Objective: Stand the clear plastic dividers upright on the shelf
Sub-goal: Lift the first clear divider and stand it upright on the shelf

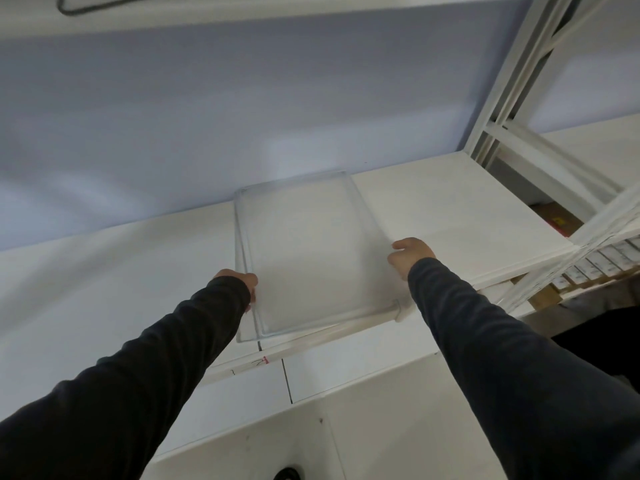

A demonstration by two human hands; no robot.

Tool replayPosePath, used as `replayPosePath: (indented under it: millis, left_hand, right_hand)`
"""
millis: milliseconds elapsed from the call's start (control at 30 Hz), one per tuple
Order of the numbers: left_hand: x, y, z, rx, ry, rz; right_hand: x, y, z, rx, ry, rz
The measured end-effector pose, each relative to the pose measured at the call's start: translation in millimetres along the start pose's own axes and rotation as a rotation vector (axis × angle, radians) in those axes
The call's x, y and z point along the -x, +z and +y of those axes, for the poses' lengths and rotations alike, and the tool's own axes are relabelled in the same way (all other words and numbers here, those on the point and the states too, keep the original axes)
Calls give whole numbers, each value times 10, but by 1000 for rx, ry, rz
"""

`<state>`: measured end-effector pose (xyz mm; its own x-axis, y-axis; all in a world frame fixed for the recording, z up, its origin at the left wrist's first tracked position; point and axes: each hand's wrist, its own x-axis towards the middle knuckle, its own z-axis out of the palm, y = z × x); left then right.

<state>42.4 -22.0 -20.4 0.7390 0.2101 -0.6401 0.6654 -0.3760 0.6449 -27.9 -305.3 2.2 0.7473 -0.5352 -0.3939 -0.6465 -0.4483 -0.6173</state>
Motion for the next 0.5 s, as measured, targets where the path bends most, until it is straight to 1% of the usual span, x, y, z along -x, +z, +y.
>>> replayPosePath:
  millis: [100,200,233,333,500]
  left_hand:
    - [44,8,19,24,-26,-27]
    - [-21,61,3,-110,29,42]
    - [5,69,2,-133,23,36]
    - [76,100,10,-115,2,-2]
    - [12,104,-8,-54,-9,-6]
  right_hand:
    - [19,49,-136,48,-3,-10]
    - [54,88,-191,133,66,82]
    - [61,96,-175,157,100,93]
    - [59,79,-109,151,175,75]
    - [-23,44,-14,115,205,100]
